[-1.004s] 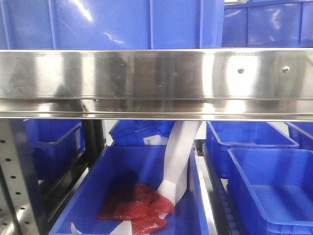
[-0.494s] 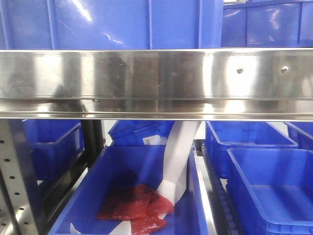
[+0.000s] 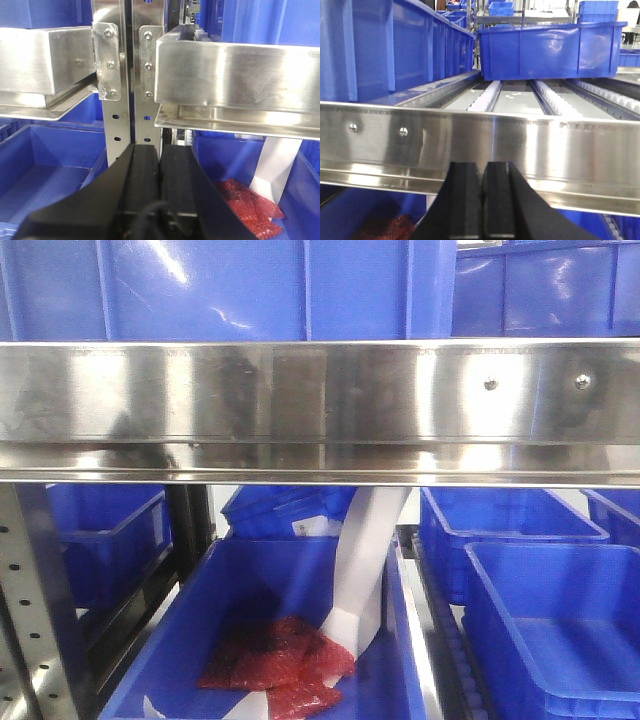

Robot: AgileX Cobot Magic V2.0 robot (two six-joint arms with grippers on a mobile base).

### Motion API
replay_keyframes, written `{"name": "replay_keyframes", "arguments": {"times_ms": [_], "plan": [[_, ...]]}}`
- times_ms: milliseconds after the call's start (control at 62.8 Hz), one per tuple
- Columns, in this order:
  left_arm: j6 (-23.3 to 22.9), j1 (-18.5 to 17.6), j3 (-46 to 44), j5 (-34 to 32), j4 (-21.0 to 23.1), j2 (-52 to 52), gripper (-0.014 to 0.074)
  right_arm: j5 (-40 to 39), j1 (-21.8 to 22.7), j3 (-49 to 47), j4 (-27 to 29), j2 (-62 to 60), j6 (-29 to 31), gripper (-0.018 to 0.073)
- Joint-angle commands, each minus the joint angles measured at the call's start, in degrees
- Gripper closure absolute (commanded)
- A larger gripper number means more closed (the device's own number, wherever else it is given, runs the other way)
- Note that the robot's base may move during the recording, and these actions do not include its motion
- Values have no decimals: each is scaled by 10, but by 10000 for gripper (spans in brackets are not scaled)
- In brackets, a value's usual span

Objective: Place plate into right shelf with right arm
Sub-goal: 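Open the right gripper and withdraw it from the plate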

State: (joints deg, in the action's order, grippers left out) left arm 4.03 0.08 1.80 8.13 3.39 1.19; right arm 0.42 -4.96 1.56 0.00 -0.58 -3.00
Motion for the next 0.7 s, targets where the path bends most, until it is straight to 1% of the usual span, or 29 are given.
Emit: {"name": "replay_keyframes", "arguments": {"times_ms": [0,685], "plan": [[2,-4,5,-52,2,0,643,-56,3,-3,0,-8,-1,505],[2,-4,5,-52,2,0,643,-56,3,-3,0,-8,-1,505]]}}
